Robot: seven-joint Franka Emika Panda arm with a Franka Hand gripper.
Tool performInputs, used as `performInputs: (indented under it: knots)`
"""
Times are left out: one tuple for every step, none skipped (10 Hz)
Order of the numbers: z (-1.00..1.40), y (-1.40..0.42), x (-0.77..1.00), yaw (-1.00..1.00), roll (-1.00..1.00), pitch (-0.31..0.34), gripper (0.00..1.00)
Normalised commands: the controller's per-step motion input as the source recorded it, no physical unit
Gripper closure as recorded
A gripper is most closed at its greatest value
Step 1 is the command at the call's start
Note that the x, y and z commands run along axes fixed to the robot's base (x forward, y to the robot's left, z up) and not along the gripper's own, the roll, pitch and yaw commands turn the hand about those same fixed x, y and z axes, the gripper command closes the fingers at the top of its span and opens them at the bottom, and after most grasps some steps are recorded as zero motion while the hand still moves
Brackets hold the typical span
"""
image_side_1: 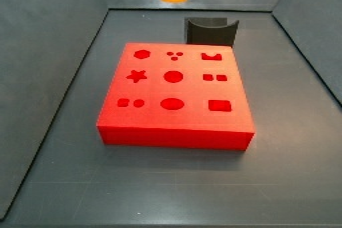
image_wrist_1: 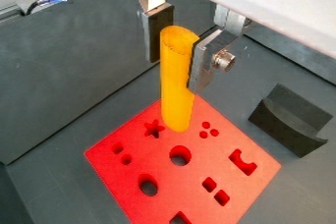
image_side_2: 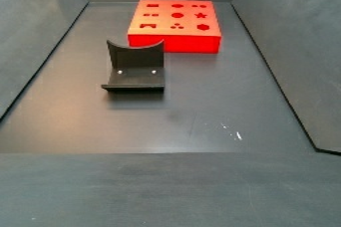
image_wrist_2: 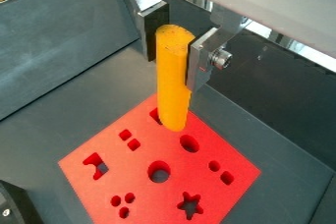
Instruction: Insert the oval object.
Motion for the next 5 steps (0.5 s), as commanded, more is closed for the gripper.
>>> performInputs:
  knots:
    - [0.00, -0.17, 0.09, 0.08, 0.00, -0.019, 1.00]
    - [-0.21, -0.42, 0.00, 0.28, 0.15, -0.060, 1.00]
    - [-0.22, -0.57, 0.00, 0.31, 0.24, -0.041, 1.00]
    - [-0.21, -0.57, 0.06, 0.28, 0.22, -0.049, 1.00]
    - [-0.20, -0.56, 0.10, 0.28, 0.22, -0.053, 1.00]
